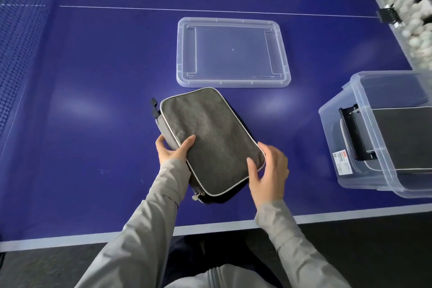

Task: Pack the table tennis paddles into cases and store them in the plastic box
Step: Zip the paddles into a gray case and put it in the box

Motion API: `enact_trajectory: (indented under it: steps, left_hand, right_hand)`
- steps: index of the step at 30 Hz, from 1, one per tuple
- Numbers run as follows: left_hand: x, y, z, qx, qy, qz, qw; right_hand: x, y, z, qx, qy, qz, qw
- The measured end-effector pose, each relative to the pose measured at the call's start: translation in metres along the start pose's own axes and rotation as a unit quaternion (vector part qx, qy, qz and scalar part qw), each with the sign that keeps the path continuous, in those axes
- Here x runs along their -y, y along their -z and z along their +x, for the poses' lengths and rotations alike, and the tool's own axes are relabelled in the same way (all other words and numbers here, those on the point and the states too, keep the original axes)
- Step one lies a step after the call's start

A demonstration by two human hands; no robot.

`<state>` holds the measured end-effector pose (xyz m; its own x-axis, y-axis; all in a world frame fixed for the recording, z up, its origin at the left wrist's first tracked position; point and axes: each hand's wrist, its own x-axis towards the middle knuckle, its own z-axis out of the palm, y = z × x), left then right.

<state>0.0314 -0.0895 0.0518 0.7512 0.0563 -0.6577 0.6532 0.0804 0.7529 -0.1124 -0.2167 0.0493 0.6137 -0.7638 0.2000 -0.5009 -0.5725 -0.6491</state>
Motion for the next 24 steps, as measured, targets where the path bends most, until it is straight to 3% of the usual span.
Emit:
enact_trajectory:
  steps: [5, 11, 20, 24]
  left_hand:
    - [-0.012, -0.010, -0.011, -0.076, -0.003, -0.088, 0.993]
    - [-0.017, -0.018, -0.025, -0.125, -0.003, -0.129, 0.984]
    - [-0.022, -0.017, -0.037, -0.137, -0.004, -0.146, 0.980]
    - [-0.023, -0.014, -0.043, -0.139, -0.005, -0.145, 0.980]
  right_hand:
    - [0.026, 0.001, -0.047, 0.017, 0.118, 0.020, 0.993]
    - [0.055, -0.009, -0.050, 0.010, 0.062, 0.023, 0.998]
    - [0.045, -0.001, -0.050, 0.012, 0.192, -0.083, 0.978]
    - [0.047, 0.006, -0.050, 0.027, 0.192, -0.094, 0.977]
